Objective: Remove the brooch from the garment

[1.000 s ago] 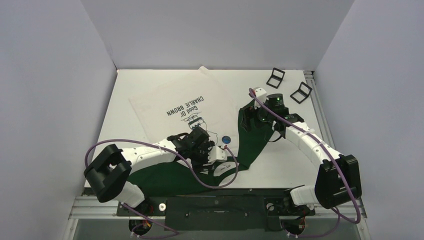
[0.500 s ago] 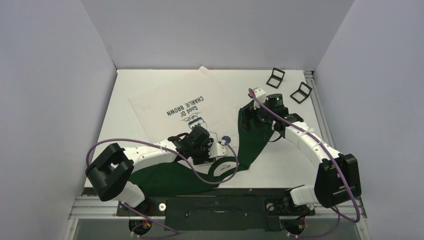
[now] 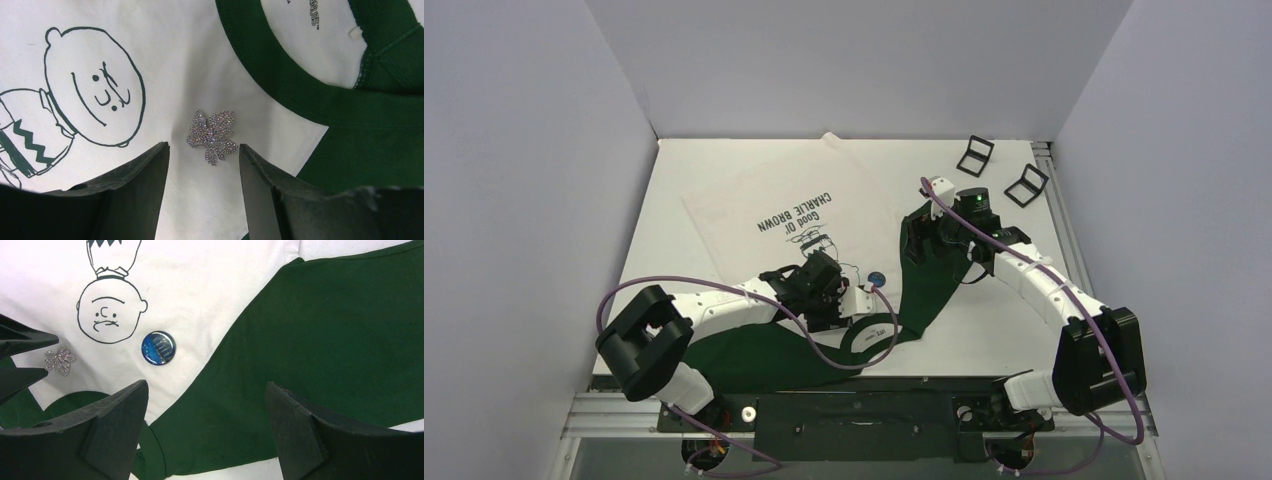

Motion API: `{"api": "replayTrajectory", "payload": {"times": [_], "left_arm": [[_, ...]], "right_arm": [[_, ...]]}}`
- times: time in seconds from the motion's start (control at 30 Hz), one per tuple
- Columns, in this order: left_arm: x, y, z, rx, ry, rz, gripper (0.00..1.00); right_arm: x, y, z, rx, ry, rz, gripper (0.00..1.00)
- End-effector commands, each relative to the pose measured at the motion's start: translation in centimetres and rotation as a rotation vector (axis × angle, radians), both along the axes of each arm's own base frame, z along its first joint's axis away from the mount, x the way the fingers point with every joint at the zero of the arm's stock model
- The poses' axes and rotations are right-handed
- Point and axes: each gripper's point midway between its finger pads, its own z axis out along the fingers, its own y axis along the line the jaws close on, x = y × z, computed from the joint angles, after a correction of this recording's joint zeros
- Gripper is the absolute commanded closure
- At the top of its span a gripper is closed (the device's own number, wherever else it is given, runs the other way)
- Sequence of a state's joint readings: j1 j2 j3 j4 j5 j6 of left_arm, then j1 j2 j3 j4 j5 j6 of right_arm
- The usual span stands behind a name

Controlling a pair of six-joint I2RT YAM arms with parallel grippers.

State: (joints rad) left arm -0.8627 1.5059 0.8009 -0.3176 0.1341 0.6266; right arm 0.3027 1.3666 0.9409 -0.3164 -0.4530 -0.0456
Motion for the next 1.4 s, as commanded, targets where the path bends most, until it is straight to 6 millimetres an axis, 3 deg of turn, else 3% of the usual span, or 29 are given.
{"api": "replayTrajectory", "payload": {"times": [0.0, 0.5, 1.1, 1.37], "left_arm": [[0.1, -0.5, 1.1, -0.040, -0.016, -0.029, 0.49], [1.2, -0.4, 0.0, -0.019, -0.070, -0.026, 0.48], [2.5, -1.2, 1.6, -0.102, -0.105, 0.040, 0.58], [2.8, -1.2, 2.3, -0.112, -0.096, 0.049, 0.69]], "right_arm": [[0.2, 0.8, 0.5, 0.019, -0.018, 0.040, 0.18], [0.2, 0.8, 0.5, 0.020, -0.015, 0.043, 0.18], [0.1, 0.9, 0.4, 0.022, -0.012, 0.045, 0.18], [0.1, 1.0, 0.3, 0.026, -0.005, 0.048, 0.18]]}}
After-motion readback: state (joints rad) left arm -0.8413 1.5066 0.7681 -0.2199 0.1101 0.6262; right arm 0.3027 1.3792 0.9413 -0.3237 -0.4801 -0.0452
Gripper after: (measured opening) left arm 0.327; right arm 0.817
